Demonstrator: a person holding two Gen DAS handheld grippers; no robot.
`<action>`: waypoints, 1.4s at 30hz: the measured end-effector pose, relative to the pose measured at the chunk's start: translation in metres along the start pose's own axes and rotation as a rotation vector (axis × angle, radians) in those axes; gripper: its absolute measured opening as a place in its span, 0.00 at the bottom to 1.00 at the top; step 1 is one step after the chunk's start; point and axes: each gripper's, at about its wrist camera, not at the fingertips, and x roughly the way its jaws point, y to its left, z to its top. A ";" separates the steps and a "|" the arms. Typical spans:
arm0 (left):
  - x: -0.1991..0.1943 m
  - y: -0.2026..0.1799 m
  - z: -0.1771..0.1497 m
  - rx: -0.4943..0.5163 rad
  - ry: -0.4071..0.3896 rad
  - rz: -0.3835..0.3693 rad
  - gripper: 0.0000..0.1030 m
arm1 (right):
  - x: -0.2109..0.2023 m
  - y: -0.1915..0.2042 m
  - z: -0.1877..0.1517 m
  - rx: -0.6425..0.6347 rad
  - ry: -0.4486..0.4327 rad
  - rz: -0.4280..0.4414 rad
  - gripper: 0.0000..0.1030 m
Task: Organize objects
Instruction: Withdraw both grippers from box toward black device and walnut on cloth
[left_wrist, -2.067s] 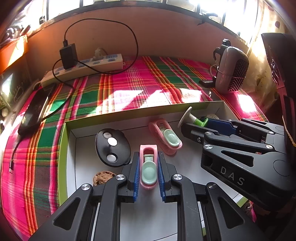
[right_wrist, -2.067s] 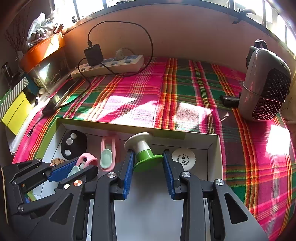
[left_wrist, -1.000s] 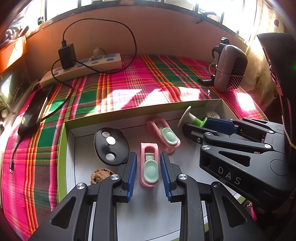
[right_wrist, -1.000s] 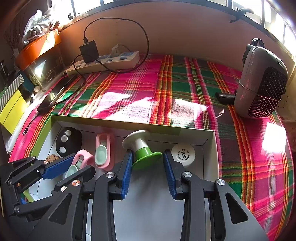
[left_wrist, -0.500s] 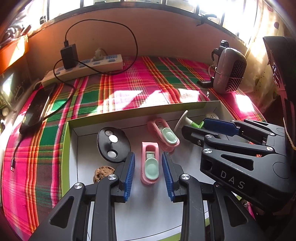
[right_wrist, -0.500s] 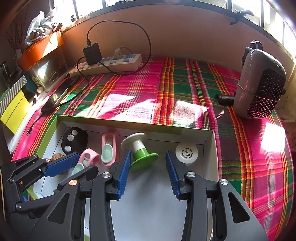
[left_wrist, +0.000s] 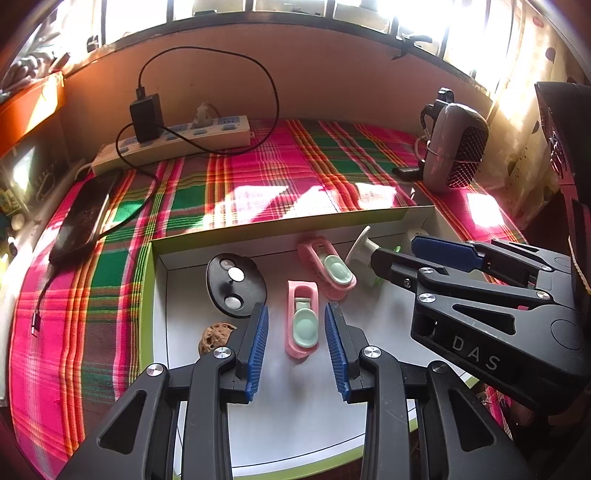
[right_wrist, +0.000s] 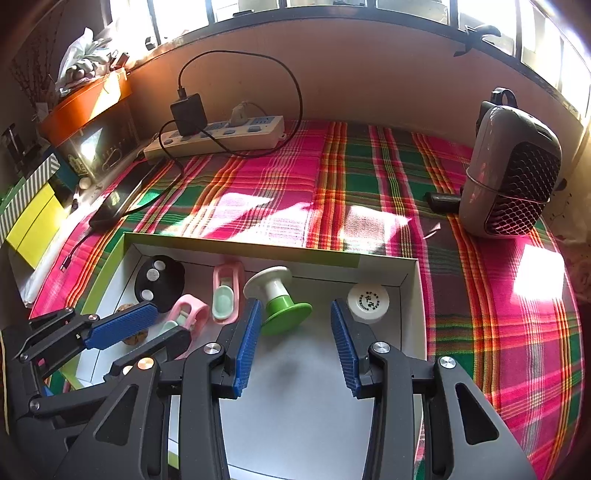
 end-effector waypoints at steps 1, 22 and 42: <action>-0.001 0.000 -0.001 0.001 0.002 0.004 0.29 | -0.002 0.000 0.000 0.002 -0.004 0.000 0.39; -0.042 -0.008 -0.015 0.014 -0.053 0.013 0.29 | -0.044 -0.004 -0.017 0.031 -0.069 0.006 0.39; -0.070 -0.014 -0.048 -0.001 -0.059 -0.028 0.29 | -0.083 -0.014 -0.058 0.062 -0.106 -0.020 0.39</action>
